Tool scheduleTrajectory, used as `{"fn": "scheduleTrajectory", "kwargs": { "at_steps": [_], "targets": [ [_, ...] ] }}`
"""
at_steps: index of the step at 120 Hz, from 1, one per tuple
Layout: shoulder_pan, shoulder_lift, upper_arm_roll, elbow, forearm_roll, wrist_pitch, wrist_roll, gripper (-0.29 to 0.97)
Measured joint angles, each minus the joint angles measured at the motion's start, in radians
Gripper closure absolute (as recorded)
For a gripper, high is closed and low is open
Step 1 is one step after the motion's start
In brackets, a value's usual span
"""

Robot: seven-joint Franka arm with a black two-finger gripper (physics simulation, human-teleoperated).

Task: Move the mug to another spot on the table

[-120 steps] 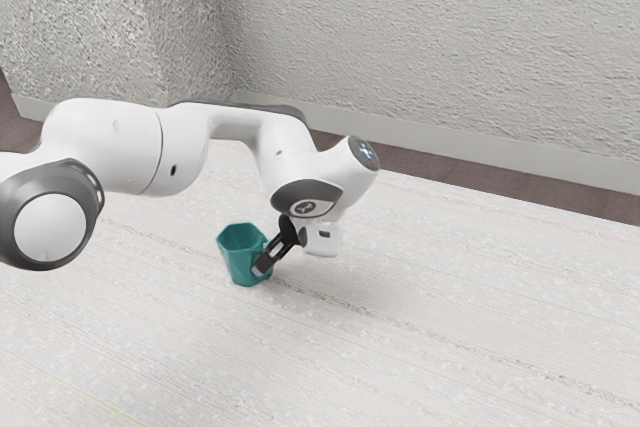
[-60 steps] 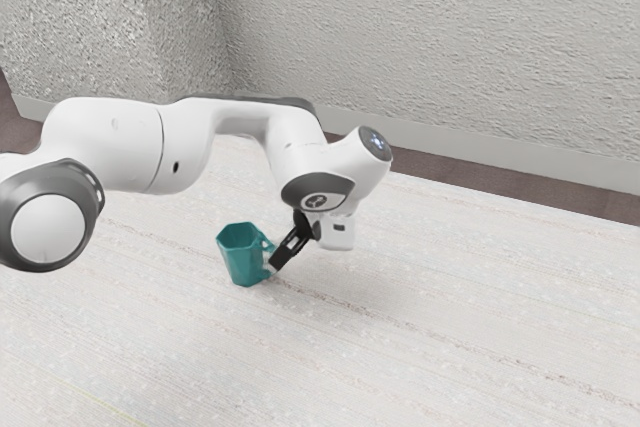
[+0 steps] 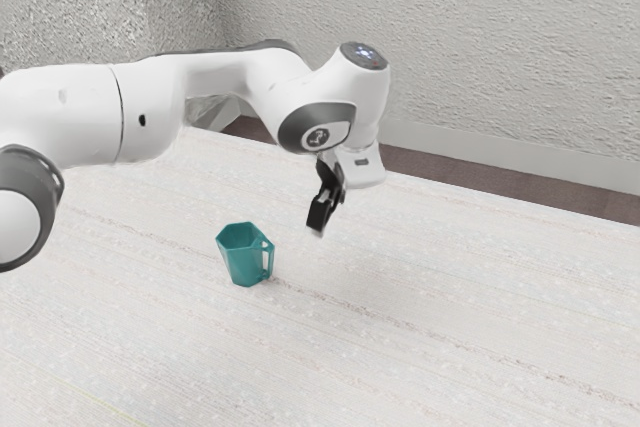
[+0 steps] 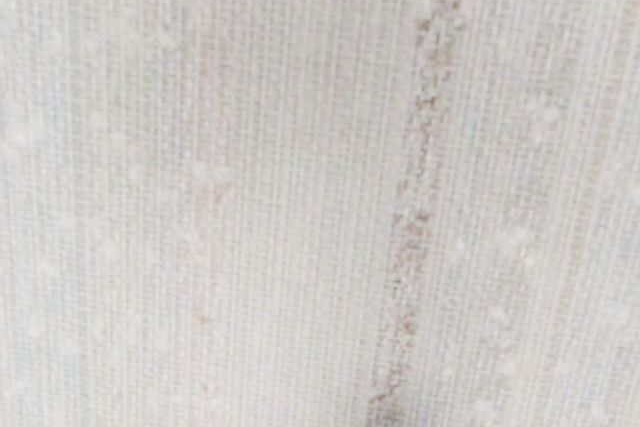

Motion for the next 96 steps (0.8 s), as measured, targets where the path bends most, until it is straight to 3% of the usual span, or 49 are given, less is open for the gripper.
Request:
{"fn": "scheduleTrajectory", "kwargs": {
  "at_steps": [17, 58, 72, 96],
  "targets": [
    [0.014, -0.096, 0.019, -0.021, -0.172, -0.079, -0.01, 0.0],
    [0.078, -0.46, 0.108, -0.087, -0.357, -0.273, -0.281, 0.0],
    [0.097, -0.509, 0.111, -0.081, -0.447, -0.283, -0.399, 0.0],
    [-0.035, -0.522, 0.281, -0.075, -0.497, -0.293, -0.553, 0.0]
  ]
}}
